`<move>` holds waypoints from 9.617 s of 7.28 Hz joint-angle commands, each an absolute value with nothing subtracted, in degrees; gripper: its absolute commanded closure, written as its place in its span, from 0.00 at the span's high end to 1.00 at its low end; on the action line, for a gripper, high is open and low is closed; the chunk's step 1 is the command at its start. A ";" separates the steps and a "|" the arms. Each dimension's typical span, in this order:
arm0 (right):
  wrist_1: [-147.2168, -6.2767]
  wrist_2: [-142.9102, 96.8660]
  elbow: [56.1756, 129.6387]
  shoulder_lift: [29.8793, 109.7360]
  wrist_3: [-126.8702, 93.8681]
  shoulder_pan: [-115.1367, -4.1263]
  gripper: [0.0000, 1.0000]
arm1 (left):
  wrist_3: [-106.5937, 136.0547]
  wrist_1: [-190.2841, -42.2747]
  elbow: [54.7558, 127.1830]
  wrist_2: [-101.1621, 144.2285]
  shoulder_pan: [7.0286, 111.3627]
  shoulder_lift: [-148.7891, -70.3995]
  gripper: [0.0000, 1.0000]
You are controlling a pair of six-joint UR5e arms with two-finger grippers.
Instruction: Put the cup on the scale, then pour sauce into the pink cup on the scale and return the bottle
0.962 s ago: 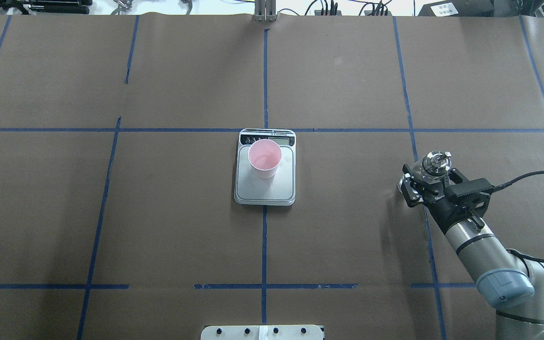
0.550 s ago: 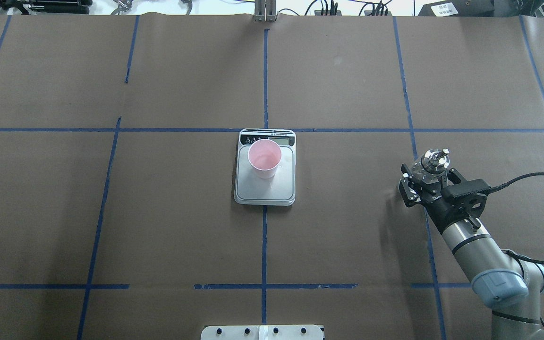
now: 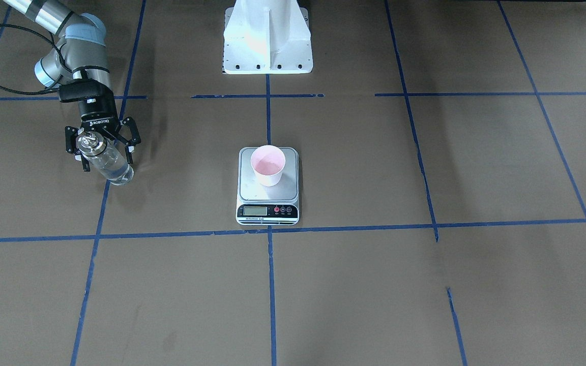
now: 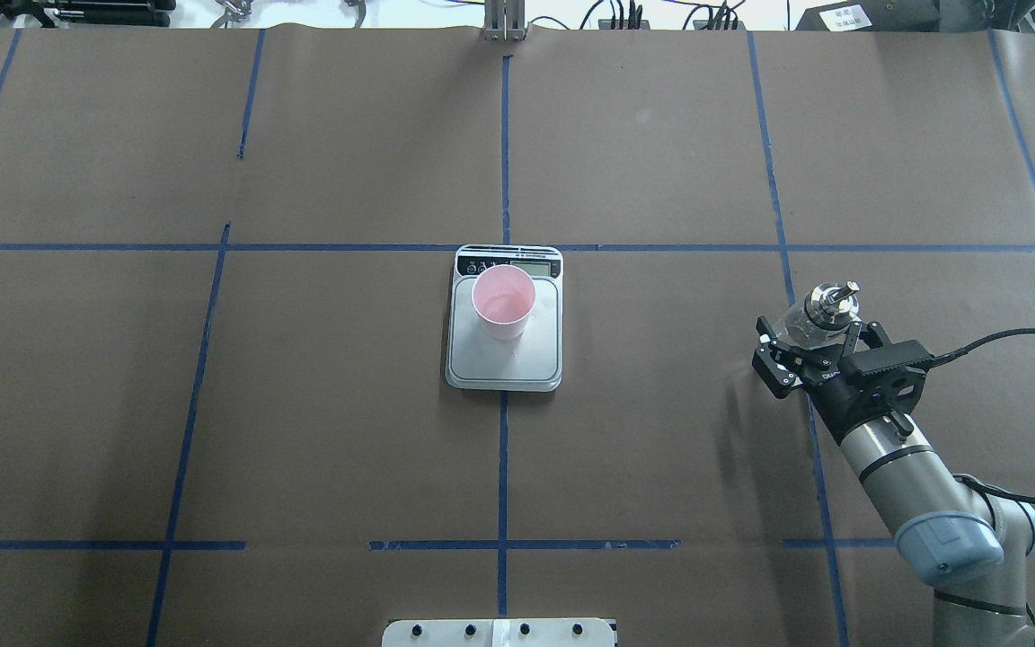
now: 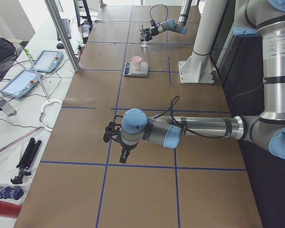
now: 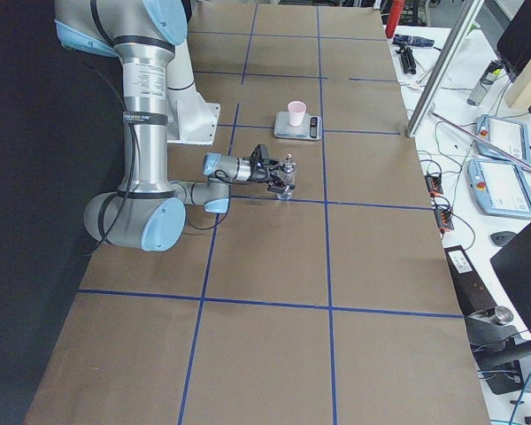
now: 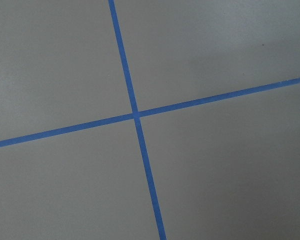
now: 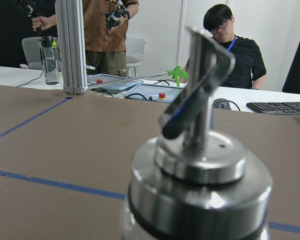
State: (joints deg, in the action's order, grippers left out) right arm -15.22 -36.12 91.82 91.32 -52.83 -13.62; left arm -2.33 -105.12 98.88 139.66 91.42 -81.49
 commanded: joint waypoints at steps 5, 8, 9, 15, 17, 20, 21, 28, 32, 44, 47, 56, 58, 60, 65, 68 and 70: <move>-13.89 -34.19 92.02 92.10 -52.91 -13.62 1.00 | -2.20 -104.94 98.96 139.66 91.49 -81.74 1.00; -13.89 -32.26 92.11 92.20 -52.82 -12.84 1.00 | -2.20 -104.94 98.96 139.75 91.49 -81.65 1.00; -13.89 -31.82 92.11 92.20 -52.82 -12.48 1.00 | -2.28 -104.94 98.96 139.75 91.49 -81.65 1.00; -13.89 -26.91 92.64 92.46 -52.82 -8.97 1.00 | -2.20 -105.03 98.96 139.75 91.49 -81.56 1.00; -13.19 -26.02 92.90 93.07 -52.91 -7.92 1.00 | -2.28 -105.03 98.96 139.75 91.49 -81.56 1.00; -8.17 -20.68 92.90 95.45 -51.86 -3.10 1.00 | -2.37 -105.21 99.05 139.75 91.49 -81.56 1.00; -8.09 -18.65 92.90 95.45 -51.86 -1.42 1.00 | -2.46 -105.21 99.14 139.75 91.49 -81.39 1.00; 12.00 -15.47 88.77 100.44 -45.21 4.04 1.00 | -2.55 -105.21 100.28 139.75 91.67 -81.04 1.00; 17.23 -22.91 88.77 105.29 -42.54 -1.46 1.00 | -2.55 -105.21 101.07 139.75 91.76 -80.42 1.00; -14.41 -103.57 72.95 87.22 -28.66 -73.10 1.00 | -2.37 -104.50 102.22 139.66 91.76 -80.51 1.00; -26.14 -117.94 73.47 83.17 -26.73 -79.06 1.00 | -2.37 -104.59 102.22 139.66 91.76 -80.60 1.00; -60.12 -135.42 78.62 83.14 -16.17 -83.60 1.00 | -2.37 -104.50 102.22 139.66 91.76 -80.60 1.00; -74.63 -135.09 85.57 83.93 -9.54 -84.89 1.00 | -2.37 -104.50 102.13 139.57 91.76 -80.60 1.00; -89.93 -134.30 91.12 84.02 2.59 -89.11 1.00 | -2.37 -104.50 102.04 139.48 91.76 -80.68 1.00; -89.40 -129.72 94.13 95.01 4.04 -90.88 1.00 | -2.55 -104.24 102.39 138.52 91.76 -80.60 1.00; -88.86 -130.16 94.22 94.92 4.13 -90.88 1.00 | -2.46 -98.91 101.95 129.11 91.49 -81.30 1.00; -88.94 -130.52 94.04 94.92 4.13 -90.88 1.00 | -2.46 -94.15 100.55 129.37 91.41 -81.21 1.00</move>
State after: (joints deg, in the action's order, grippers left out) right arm -88.91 -130.30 94.13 94.92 4.12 -90.88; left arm -2.51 -97.01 101.12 129.53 91.47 -81.26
